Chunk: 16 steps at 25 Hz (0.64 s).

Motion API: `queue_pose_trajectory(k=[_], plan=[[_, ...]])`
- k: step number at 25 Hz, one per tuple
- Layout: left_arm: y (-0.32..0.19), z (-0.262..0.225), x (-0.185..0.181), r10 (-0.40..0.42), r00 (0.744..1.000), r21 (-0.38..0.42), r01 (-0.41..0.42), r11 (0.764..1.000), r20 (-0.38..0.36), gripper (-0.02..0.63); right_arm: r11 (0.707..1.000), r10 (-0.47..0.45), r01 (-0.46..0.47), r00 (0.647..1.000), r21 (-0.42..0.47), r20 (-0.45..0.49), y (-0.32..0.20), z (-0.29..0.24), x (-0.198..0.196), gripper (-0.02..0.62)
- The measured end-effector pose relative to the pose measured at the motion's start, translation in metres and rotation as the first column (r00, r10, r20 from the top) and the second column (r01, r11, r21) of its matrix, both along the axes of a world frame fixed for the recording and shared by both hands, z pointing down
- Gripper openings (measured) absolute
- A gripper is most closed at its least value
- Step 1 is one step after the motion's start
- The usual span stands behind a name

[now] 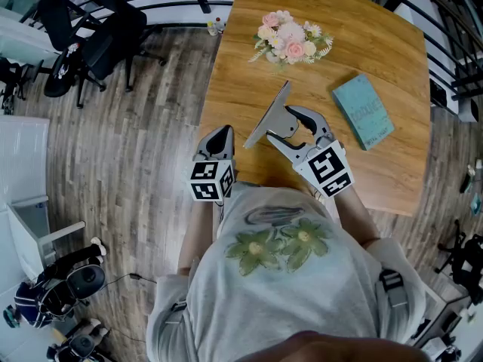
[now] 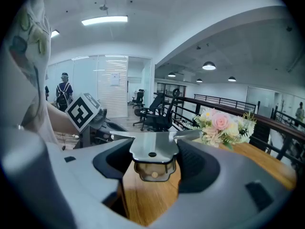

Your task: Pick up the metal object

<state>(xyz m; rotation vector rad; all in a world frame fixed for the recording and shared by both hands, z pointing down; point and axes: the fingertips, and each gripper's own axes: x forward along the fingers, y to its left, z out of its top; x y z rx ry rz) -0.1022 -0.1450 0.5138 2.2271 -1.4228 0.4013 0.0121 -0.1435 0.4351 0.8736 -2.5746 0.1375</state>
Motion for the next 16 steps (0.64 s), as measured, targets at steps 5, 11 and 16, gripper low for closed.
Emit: queue_pose_trajectory(k=[5, 11, 16], plan=[[0.0030, 0.0018, 0.0021, 0.003, 1.000, -0.002, -0.003, 1.000, -0.001, 0.011, 1.000, 0.000, 0.000, 1.000, 0.002, -0.003, 0.0024, 0.0013, 0.0012, 0.291], [0.0039, 0.0008, 0.0017, 0.000, 1.000, -0.002, 0.000, 1.000, -0.004, 0.011, 1.000, 0.002, -0.002, 1.000, 0.002, -0.007, 0.0033, 0.0021, 0.0023, 0.291], [0.0054, 0.0000, 0.0006, 0.000, 1.000, -0.001, 0.000, 1.000, -0.002, 0.011, 1.000, 0.003, -0.003, 1.000, 0.002, -0.013, 0.0051, 0.0032, 0.0014, 0.291]])
